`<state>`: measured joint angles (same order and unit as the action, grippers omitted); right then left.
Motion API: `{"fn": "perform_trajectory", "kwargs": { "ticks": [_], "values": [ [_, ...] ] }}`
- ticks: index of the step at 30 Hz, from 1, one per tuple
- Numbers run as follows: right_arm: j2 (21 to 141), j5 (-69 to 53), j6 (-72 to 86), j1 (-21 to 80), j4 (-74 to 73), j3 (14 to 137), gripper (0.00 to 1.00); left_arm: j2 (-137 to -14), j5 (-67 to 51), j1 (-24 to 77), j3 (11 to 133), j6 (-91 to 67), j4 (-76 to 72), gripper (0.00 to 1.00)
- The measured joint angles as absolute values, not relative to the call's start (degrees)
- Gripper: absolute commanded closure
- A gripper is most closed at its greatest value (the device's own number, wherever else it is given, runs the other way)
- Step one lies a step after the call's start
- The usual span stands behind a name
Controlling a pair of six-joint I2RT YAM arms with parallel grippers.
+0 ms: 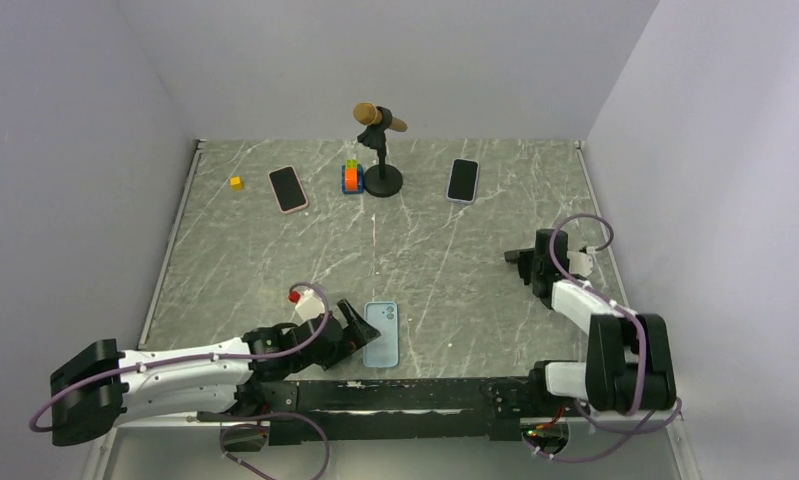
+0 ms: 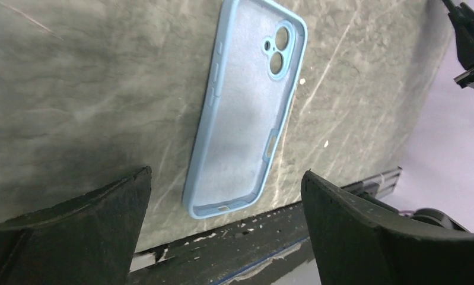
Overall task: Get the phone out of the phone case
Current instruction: Place the phone at the center of the board.
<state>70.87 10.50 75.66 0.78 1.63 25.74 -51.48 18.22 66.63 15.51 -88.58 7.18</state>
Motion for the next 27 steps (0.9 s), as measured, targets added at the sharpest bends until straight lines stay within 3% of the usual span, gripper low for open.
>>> {"fn": "perform_trajectory", "kwargs": {
  "ticks": [6, 10, 15, 23, 27],
  "values": [
    [82.3, 15.4, 83.7, -1.4, 10.7, 29.7, 1.0, -46.5, 23.4, 66.6, 17.5, -86.6, 16.3, 0.01],
    [89.3, 16.1, 88.8, -1.8, 14.8, 33.4, 0.95, -41.2, 26.5, 66.6, 17.2, -84.2, 17.8, 0.01],
    [92.9, 16.0, 90.3, -2.0, 17.6, 35.5, 0.71, -38.5, 28.8, 66.6, 17.3, -77.1, 16.6, 0.01],
    [89.8, 12.1, 82.8, -5.3, 15.9, 33.0, 0.22, -37.5, 30.4, 66.6, 20.3, -63.9, 14.0, 0.01],
    [83.8, 10.3, 71.9, -7.2, 9.2, 32.9, 0.08, -36.9, 31.2, 66.6, 23.8, -58.1, 13.7, 0.01]
  ]
}}
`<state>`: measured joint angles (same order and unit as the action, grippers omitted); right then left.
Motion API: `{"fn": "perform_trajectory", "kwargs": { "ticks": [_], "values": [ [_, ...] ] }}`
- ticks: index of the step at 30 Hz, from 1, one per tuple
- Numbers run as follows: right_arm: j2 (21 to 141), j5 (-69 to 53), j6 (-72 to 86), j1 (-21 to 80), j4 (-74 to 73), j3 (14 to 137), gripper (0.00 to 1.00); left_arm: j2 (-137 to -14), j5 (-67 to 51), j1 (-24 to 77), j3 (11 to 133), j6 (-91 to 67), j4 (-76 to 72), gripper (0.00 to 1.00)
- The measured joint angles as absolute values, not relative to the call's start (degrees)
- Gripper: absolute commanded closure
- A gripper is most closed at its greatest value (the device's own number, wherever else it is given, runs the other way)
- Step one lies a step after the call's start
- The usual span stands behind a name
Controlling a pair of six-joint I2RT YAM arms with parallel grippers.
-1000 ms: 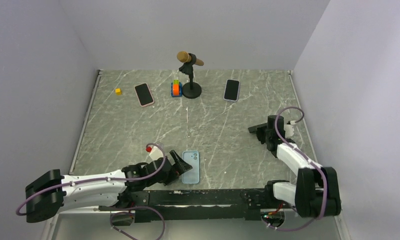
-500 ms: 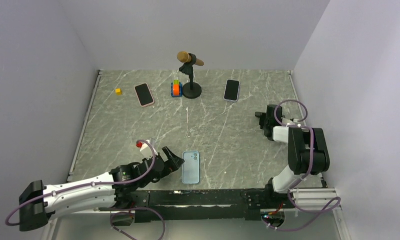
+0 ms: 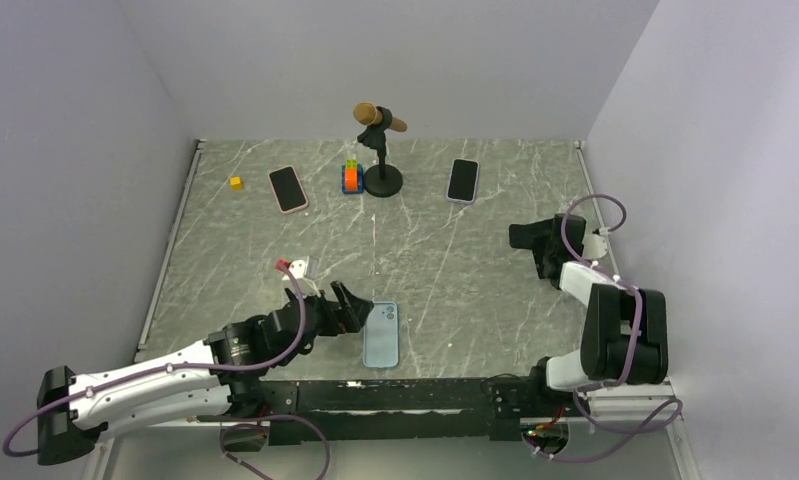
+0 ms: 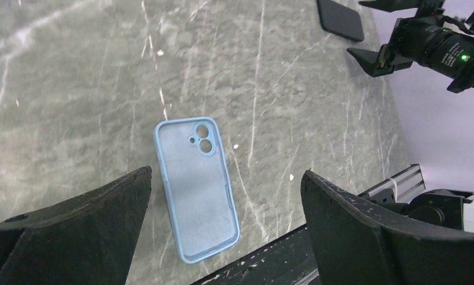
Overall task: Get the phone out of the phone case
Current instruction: Place the phone at the center of the board, then move the phone to the center of the board.
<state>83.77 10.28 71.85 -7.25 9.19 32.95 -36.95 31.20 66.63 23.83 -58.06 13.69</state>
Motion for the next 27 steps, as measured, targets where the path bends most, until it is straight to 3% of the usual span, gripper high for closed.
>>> {"fn": "perform_trajectory", "kwargs": {
  "ticks": [4, 12, 18, 27],
  "values": [
    [81.4, 3.9, 58.4, -7.2, 4.6, 35.0, 0.0, -36.8, 31.6, 66.6, 27.5, -51.7, 13.8, 0.01],
    [107.1, -8.9, 34.2, -1.1, -8.9, 68.6, 0.0, -38.9, 31.4, 64.3, 36.2, -44.0, 18.6, 0.01],
    [122.3, -8.8, 26.4, 4.2, -17.3, 89.7, 0.0, -39.1, 28.1, 63.1, 36.4, -45.7, 21.9, 0.01],
    [132.3, -7.7, 22.4, 7.8, -21.0, 104.1, 0.0, -36.8, 26.7, 63.0, 34.3, -47.8, 24.0, 0.01]
  ]
}}
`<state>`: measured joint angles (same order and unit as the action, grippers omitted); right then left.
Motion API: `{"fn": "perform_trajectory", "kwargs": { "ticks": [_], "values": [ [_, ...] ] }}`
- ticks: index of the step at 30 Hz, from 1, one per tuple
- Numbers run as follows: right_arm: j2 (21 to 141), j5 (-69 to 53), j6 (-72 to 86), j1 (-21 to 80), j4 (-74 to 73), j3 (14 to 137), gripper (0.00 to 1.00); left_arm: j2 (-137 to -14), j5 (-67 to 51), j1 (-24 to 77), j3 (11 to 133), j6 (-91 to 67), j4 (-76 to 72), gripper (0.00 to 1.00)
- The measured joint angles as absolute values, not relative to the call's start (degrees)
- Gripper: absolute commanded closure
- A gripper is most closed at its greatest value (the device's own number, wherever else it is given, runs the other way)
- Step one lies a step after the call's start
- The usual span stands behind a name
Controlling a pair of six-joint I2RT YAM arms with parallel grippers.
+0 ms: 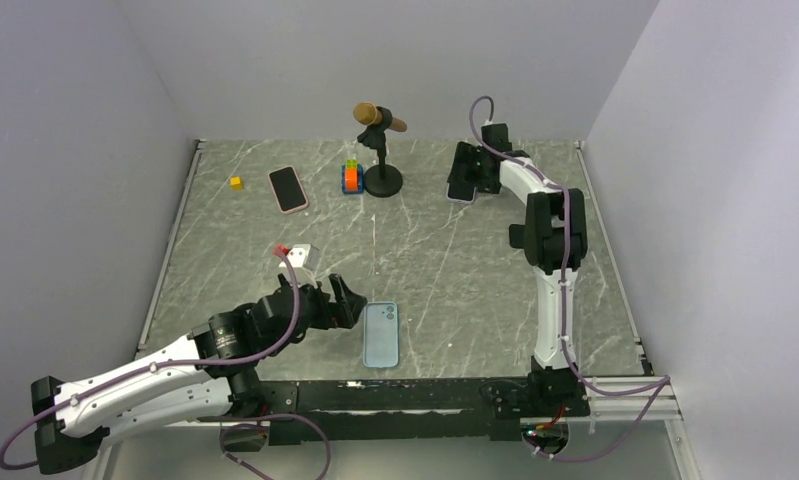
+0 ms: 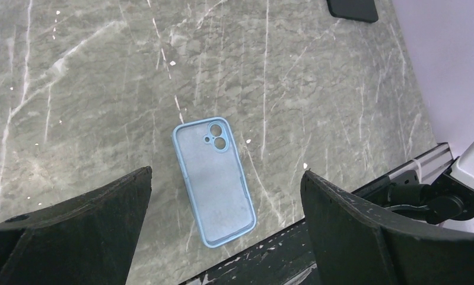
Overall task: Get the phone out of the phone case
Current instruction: Move the phone to the center of the board.
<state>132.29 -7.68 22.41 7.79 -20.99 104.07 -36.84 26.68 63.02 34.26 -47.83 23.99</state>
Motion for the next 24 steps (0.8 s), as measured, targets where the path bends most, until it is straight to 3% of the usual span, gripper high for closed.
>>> {"fn": "perform_trajectory", "kwargs": {
  "ticks": [10, 12, 14, 15, 18, 22, 24],
  "values": [
    [143.3, 12.2, 21.6, 14.8, -37.3, 124.4, 0.02, -38.0, 26.8, 62.9, 34.3, -49.1, 24.9, 0.01],
    [144.8, 14.3, 22.2, 15.7, -39.7, 127.3, 0.1, -38.8, 26.8, 62.9, 34.3, -49.2, 24.9, 0.01],
    [145.2, 15.1, 22.5, 16.4, -41.1, 128.3, 0.31, -39.3, 26.6, 62.9, 34.3, -49.3, 24.8, 0.01],
    [145.2, 15.2, 22.6, 16.6, -41.5, 128.3, 0.44, -39.4, 26.5, 62.9, 34.3, -49.3, 24.7, 0.01],
    [144.5, 15.2, 22.5, 16.7, -41.9, 127.3, 0.51, -39.6, 26.2, 62.9, 34.3, -49.3, 24.7, 0.01],
    [138.3, 13.5, 22.4, 16.5, -37.5, 116.3, 0.51, -39.8, 25.9, 62.9, 34.3, -49.2, 24.6, 0.01],
    [132.3, 11.9, 22.1, 16.5, -35.0, 106.2, 0.45, -40.3, 25.7, 62.9, 34.3, -49.2, 24.3, 0.01]
  ]
}}
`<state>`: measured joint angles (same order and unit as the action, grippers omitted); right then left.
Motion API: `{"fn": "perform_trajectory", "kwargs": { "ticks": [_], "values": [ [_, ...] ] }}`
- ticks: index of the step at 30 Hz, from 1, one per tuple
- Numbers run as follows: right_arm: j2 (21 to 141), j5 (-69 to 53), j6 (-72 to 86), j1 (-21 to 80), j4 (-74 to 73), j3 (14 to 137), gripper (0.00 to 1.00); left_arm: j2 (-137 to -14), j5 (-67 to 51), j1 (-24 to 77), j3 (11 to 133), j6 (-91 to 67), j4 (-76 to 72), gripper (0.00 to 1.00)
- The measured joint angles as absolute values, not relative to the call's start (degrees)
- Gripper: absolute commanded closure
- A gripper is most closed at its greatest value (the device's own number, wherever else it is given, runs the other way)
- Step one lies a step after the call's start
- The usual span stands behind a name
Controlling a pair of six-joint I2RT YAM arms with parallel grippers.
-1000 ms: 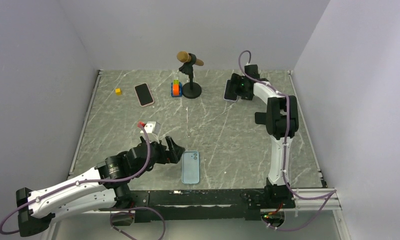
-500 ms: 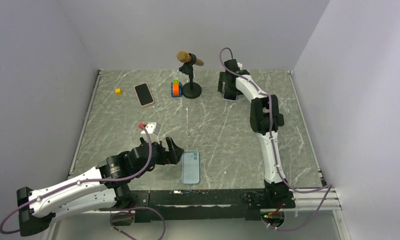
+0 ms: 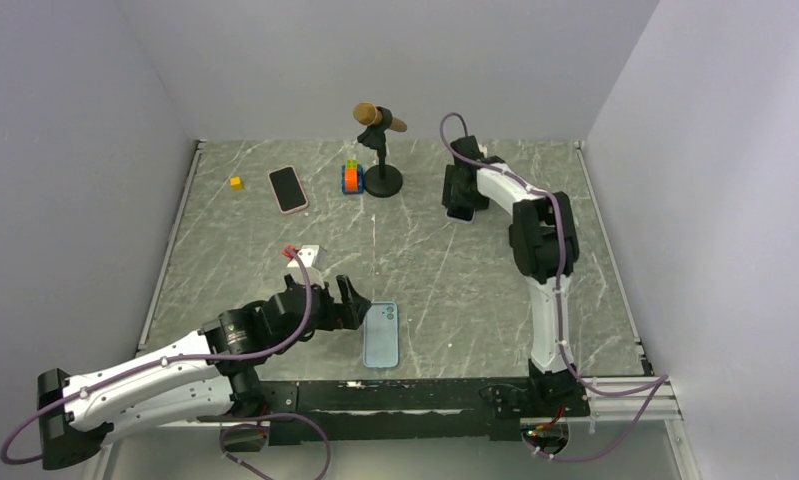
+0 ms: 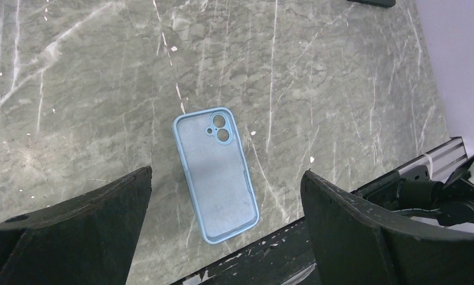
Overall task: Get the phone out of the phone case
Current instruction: Move the phone to the center of the board, then pick up the phone at the center of the board.
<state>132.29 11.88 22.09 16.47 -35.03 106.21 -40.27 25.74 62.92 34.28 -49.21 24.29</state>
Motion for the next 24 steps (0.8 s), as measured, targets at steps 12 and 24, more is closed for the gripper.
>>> {"fn": "perform_trajectory", "kwargs": {
  "ticks": [12, 24],
  "values": [
    [115.6, 6.5, 20.5, 16.4, -31.2, 80.5, 0.02, -46.4, 21.7, 62.7, 35.1, -49.3, 20.6, 0.01],
    [115.2, 5.7, 19.7, 15.6, -25.3, 78.8, 0.71, -47.2, 14.9, 59.3, 35.7, -51.0, 19.6, 0.01]
  ]
}}
